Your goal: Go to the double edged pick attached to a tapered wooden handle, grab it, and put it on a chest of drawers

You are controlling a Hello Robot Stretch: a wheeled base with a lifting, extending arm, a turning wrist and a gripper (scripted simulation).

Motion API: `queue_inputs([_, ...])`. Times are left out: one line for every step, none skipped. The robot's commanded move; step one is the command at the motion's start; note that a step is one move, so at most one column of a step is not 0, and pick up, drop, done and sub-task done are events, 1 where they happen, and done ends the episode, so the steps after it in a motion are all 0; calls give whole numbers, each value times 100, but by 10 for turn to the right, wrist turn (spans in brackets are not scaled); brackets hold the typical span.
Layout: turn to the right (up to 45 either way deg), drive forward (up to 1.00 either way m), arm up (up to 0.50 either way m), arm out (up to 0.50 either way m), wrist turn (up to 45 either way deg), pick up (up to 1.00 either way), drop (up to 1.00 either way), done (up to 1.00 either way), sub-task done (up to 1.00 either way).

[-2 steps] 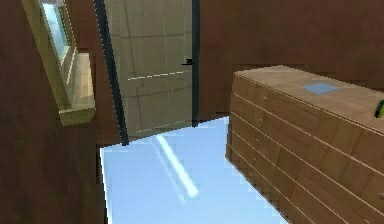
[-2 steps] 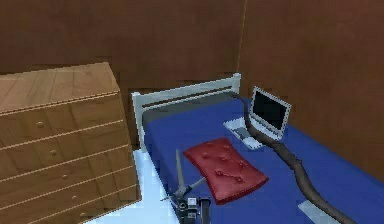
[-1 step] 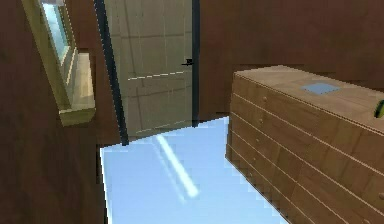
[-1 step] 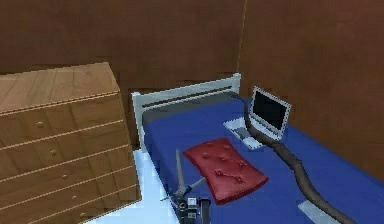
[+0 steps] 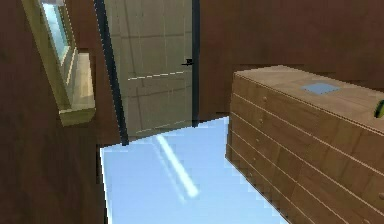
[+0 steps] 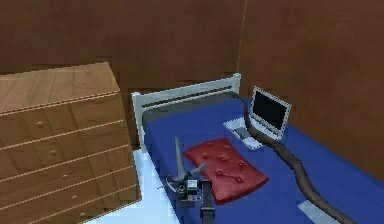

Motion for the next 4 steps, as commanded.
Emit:
queue_inputs([0,0,44,0,0,0,0,0,0])
queue_inputs([0,0,0,0,-450,0,0,0,0])
queue_inputs([0,0,0,0,-450,0,0,0,0])
queue_inputs([0,0,0,0,-300,0,0,0,0])
